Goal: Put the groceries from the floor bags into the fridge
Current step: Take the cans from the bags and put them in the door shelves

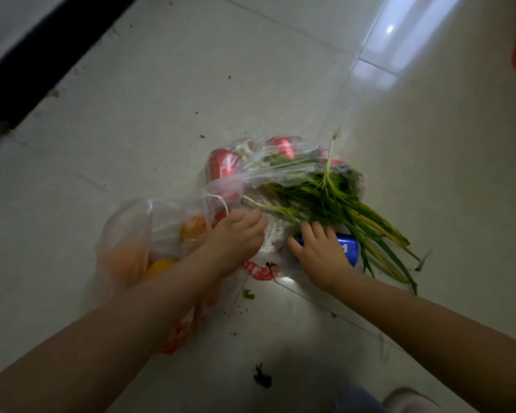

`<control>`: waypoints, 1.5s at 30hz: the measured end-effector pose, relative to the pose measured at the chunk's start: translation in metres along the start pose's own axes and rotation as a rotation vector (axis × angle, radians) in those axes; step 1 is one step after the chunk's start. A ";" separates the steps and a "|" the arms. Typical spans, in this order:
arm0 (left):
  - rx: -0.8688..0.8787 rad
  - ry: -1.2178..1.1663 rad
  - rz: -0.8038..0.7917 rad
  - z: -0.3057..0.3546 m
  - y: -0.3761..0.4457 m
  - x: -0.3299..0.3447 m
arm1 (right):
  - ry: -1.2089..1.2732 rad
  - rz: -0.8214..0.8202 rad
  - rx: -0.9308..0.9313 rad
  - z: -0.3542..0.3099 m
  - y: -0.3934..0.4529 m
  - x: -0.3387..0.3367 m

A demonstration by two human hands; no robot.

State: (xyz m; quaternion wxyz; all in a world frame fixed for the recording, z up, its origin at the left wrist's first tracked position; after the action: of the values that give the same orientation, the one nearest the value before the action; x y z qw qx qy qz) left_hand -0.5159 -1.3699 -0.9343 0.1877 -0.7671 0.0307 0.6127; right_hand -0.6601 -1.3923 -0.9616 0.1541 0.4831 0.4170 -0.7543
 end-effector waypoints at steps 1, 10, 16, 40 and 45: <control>0.008 -0.017 -0.014 0.000 0.004 -0.001 | 0.027 -0.037 0.011 0.000 0.002 -0.005; -0.088 -0.077 -0.105 -0.025 0.012 0.017 | 0.068 0.030 -0.123 0.008 -0.007 -0.007; -0.223 0.047 -0.283 -0.037 0.017 0.011 | 0.266 0.172 -0.072 0.032 -0.015 -0.015; -1.085 -0.953 -0.497 -0.045 0.038 0.019 | 0.446 0.124 -0.047 0.032 0.001 -0.026; -0.736 -0.695 -0.540 -0.047 0.011 0.030 | 0.535 0.080 -0.018 0.041 -0.007 -0.028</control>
State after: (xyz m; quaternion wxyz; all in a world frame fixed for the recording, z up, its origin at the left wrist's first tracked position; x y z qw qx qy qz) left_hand -0.4680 -1.3900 -0.9569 0.0572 -0.5159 -0.4451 0.7297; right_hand -0.6760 -1.4248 -0.9268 0.0725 0.6799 0.4300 -0.5896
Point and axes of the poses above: each hand's wrist, its own y-axis towards the middle knuckle, its own x-axis out of the palm, z = x × y, the point moved 3 cm from there along y, towards the middle knuckle, and after that the axes turned 7 degrees about -x, right-handed, at the moved point
